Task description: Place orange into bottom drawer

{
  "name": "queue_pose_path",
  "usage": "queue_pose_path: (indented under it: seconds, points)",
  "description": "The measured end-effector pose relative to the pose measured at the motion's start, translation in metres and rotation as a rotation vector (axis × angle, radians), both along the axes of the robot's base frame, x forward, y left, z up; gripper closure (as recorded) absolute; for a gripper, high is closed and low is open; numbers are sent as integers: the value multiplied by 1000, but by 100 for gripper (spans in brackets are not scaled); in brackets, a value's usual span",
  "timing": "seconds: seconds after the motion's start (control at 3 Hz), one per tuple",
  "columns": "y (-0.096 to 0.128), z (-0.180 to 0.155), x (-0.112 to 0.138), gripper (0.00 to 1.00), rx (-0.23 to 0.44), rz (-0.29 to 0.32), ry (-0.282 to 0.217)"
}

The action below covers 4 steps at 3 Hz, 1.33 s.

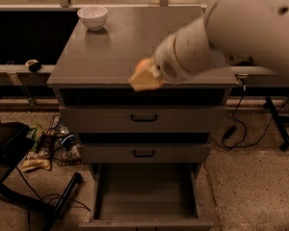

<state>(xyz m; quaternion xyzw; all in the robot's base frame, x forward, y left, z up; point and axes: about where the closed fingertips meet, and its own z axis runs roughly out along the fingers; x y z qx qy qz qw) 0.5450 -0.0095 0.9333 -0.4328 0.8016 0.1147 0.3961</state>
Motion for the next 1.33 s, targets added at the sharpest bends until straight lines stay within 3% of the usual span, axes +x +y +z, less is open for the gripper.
queue_pose_path:
  seconds: [0.33,0.67,1.0,1.33]
  points:
    - [-15,-83,-32,100,-40,-7,157]
    - [-25,-153,-35,100,-27,15,220]
    - [-34,-216,-8,100,12,20,215]
    - [-34,-216,-8,100,12,20,215]
